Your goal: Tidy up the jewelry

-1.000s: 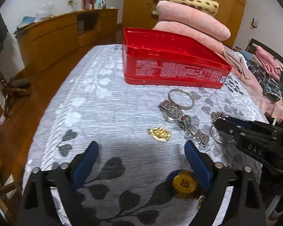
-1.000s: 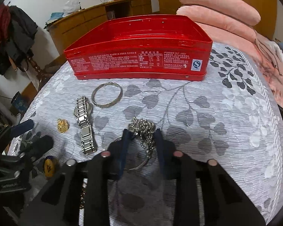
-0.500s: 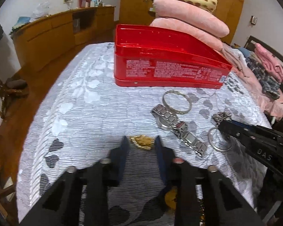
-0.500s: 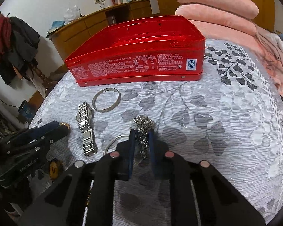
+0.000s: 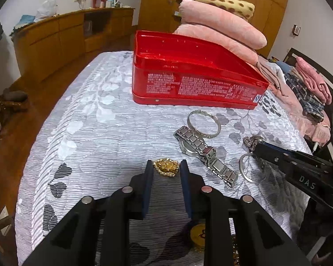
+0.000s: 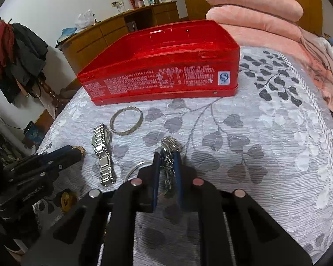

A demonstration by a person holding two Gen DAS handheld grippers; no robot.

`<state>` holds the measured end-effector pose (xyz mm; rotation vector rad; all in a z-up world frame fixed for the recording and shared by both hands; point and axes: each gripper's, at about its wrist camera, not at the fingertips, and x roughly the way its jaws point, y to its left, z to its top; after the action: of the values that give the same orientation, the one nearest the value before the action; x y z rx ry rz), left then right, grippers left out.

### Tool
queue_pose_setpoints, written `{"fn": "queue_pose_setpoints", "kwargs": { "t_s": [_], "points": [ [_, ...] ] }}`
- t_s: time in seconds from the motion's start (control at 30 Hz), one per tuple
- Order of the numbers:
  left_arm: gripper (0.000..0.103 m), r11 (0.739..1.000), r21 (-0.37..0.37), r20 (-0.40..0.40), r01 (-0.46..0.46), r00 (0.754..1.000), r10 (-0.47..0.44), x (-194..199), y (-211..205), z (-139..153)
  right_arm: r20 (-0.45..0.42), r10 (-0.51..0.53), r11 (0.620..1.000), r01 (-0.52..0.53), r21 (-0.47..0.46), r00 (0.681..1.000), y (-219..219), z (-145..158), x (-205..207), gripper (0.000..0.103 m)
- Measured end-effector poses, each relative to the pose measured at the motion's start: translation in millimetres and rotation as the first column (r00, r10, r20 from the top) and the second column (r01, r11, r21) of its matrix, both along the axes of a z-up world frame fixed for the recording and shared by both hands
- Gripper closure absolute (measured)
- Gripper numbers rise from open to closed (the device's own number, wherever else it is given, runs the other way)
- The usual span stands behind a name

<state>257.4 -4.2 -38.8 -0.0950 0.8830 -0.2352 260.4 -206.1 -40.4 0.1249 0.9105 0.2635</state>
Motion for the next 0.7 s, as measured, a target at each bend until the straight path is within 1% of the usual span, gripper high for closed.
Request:
{"fn": "queue_pose_setpoints", "kwargs": {
  "t_s": [0.13, 0.23, 0.4, 0.5, 0.63, 0.67, 0.7],
  "points": [
    [0.079, 1.000, -0.013, 0.016, -0.003, 1.000, 0.003, -2, 2, 6, 0.030, -0.002, 0.999, 0.001, 0.036, 1.000, -7, 11, -7, 0.095],
    [0.079, 1.000, -0.025, 0.025, 0.000, 1.000, 0.001, -4, 3, 10, 0.048, -0.008, 0.998, 0.004, 0.070, 0.999, -15, 21, -10, 0.095],
    [0.079, 0.999, -0.034, 0.041, 0.007, 0.999, -0.005, -6, 1, 17, 0.070, -0.011, 0.995, 0.004, 0.098, 0.997, -23, 34, -17, 0.095],
    [0.079, 0.999, -0.034, 0.047, 0.010, 0.999, -0.009, -8, 1, 19, 0.068, -0.014, 0.996, 0.008, 0.087, 0.998, -22, 35, -18, 0.095],
    [0.079, 0.999, -0.031, 0.044, 0.009, 0.999, -0.007, -9, 0, 19, 0.051, -0.028, 0.997, 0.024, 0.080, 0.998, -25, 30, -21, 0.095],
    [0.079, 0.999, -0.031, 0.040, 0.009, 0.999, -0.007, -9, 0, 18, 0.042, -0.036, 0.998, 0.033, 0.062, 0.998, -26, 29, -20, 0.095],
    [0.079, 0.999, -0.031, 0.036, 0.008, 0.999, -0.007, -9, 0, 17, 0.029, -0.040, 0.999, 0.039, 0.031, 0.999, -26, 26, -19, 0.092]
  ]
}}
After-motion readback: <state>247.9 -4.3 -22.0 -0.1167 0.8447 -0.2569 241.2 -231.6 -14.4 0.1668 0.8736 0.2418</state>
